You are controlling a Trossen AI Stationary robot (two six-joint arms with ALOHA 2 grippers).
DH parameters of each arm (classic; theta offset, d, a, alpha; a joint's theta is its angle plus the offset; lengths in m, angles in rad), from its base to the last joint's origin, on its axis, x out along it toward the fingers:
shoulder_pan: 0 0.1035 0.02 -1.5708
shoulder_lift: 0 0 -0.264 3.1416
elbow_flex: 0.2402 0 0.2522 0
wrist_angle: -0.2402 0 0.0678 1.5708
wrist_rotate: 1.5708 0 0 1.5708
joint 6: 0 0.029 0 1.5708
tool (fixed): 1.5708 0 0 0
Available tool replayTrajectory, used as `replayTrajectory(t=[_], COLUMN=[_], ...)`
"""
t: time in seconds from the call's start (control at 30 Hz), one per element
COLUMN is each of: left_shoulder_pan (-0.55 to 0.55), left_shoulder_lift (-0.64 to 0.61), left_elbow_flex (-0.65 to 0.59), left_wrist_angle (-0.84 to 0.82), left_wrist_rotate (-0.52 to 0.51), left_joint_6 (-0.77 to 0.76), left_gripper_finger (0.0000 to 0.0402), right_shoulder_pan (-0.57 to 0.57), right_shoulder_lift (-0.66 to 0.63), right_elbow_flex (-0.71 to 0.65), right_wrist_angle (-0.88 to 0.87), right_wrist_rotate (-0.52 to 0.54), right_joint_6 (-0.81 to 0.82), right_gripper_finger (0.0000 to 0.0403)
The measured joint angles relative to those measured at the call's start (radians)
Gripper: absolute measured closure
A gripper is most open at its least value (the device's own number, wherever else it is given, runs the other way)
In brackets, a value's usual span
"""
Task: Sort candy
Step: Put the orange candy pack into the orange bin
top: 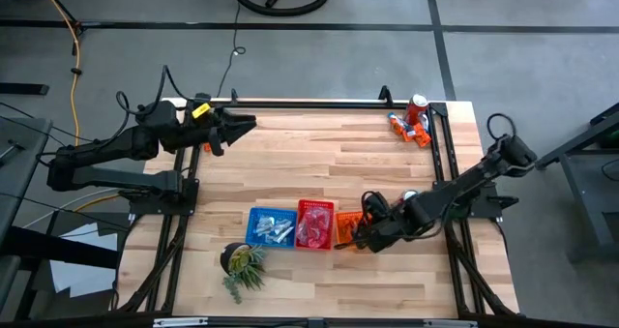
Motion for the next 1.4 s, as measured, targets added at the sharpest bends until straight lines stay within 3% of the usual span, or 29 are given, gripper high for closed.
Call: replayTrajectory(t=[0.13, 0.27, 0.33, 0.4, 0.5, 0.63, 0.83, 0.97, 1.17, 1.4], left_shoulder_pan=[0.005, 0.079, 0.156, 0.244, 0.386, 0.532, 0.629, 0.669, 0.747, 0.764], left_shoulder_lift=[0.043, 0.177, 0.268, 0.35, 0.448, 0.514, 0.532, 0.546, 0.633, 0.724], left_elbow_flex=[0.031, 0.174, 0.247, 0.281, 0.25, 0.092, -0.133, -0.163, -0.163, -0.162], left_wrist_angle=[-0.096, -0.475, -0.677, -0.83, -0.929, -0.868, -0.621, -0.489, -0.488, -0.455], left_wrist_rotate=[0.008, -0.07, -0.154, -0.302, -0.454, -0.369, -0.268, -0.288, -0.261, -0.255], left_joint_6=[-0.044, 0.005, 0.09, 0.139, 0.055, -0.121, -0.331, -0.348, -0.389, -0.446], left_gripper_finger=[0.0247, 0.0247, 0.0247, 0.0247, 0.0247, 0.0247, 0.0248, 0.0248, 0.0248, 0.0248], right_shoulder_pan=[-0.004, -0.04, -0.068, -0.098, -0.13, -0.151, -0.151, -0.151, -0.149, -0.149], right_shoulder_lift=[-0.076, -0.153, -0.183, -0.208, -0.226, -0.225, -0.217, -0.217, -0.217, -0.217], right_elbow_flex=[0.044, 0.075, 0.084, 0.085, 0.086, 0.086, 0.086, 0.086, 0.086, 0.086], right_wrist_angle=[-0.011, -0.027, -0.022, -0.022, -0.021, -0.012, -0.008, -0.008, -0.008, -0.008], right_wrist_rotate=[0.14, 0.234, 0.243, 0.237, 0.222, 0.191, 0.159, 0.153, 0.143, 0.142], right_joint_6=[-0.01, -0.025, -0.055, -0.085, -0.108, -0.118, -0.118, -0.117, -0.118, -0.118], right_gripper_finger=[0.0167, 0.0166, 0.0166, 0.0166, 0.0166, 0.0166, 0.0166, 0.0166, 0.0166, 0.0166])
